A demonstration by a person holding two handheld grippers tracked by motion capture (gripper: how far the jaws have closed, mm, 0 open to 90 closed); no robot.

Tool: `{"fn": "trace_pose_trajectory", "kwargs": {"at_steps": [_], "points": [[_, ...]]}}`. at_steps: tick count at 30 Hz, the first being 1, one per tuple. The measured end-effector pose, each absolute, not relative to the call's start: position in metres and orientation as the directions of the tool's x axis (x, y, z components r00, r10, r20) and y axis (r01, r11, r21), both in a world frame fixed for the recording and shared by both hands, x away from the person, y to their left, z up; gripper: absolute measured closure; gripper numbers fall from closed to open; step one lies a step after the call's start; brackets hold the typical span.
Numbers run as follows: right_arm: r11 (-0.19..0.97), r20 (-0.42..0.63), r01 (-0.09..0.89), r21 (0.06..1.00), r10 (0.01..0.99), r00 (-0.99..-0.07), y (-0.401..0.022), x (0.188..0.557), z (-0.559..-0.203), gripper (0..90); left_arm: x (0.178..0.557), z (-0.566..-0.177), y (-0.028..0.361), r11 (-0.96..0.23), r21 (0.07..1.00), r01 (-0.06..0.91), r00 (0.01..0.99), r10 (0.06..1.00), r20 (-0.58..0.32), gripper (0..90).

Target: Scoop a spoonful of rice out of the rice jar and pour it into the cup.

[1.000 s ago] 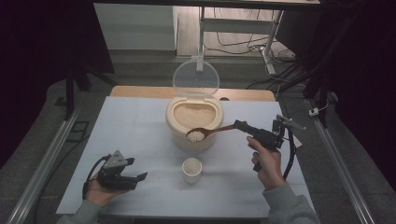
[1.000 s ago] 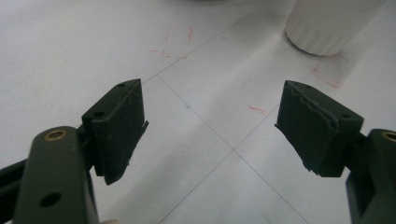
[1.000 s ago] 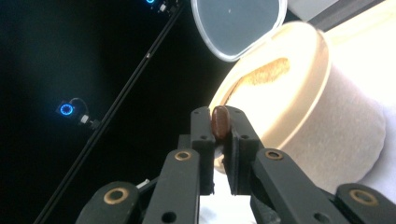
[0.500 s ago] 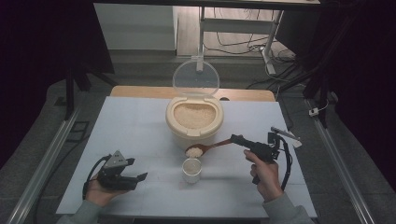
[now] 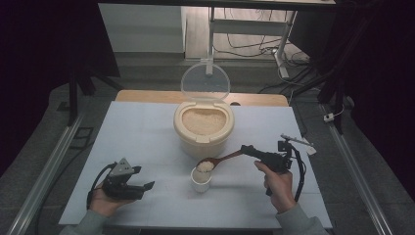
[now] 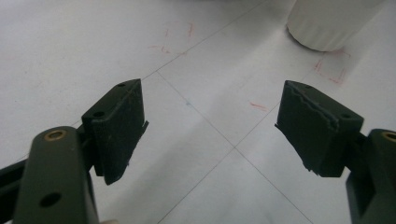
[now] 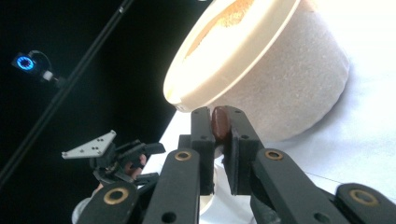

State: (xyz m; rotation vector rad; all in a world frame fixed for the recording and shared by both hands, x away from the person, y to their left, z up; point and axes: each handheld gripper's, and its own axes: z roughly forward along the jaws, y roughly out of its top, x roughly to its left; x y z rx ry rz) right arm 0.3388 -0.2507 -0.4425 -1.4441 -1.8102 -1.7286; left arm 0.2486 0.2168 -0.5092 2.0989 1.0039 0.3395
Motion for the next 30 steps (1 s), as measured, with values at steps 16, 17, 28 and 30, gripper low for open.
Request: {"fn": "trace_pose_trajectory", "kwargs": {"at_steps": [16, 17, 28, 30], "points": [[-0.087, 0.642, 0.722, 0.687, 0.538, -0.546, -0.238, 0.337, -0.431, 82.7, 0.249, -0.509, 0.217, -0.393, 0.739, 0.547, 0.654, 0.752, -0.084, 22.8], [-0.082, 0.635, 0.716, 0.693, 0.539, -0.553, -0.238, 0.337, -0.431, 82.7, 0.249, -0.509, 0.217, -0.394, 0.739, 0.547, 0.654, 0.752, -0.083, 22.8], [0.030, 0.468, 0.583, 0.812, 0.563, -0.681, -0.228, 0.327, -0.417, 82.8, 0.249, -0.509, 0.217, -0.393, 0.739, 0.547, 0.654, 0.752, -0.084, 22.8], [0.038, 0.457, 0.574, 0.818, 0.561, -0.690, -0.227, 0.326, -0.415, 82.8, 0.249, -0.509, 0.217, -0.394, 0.739, 0.546, 0.654, 0.752, -0.083, 22.9]]}}
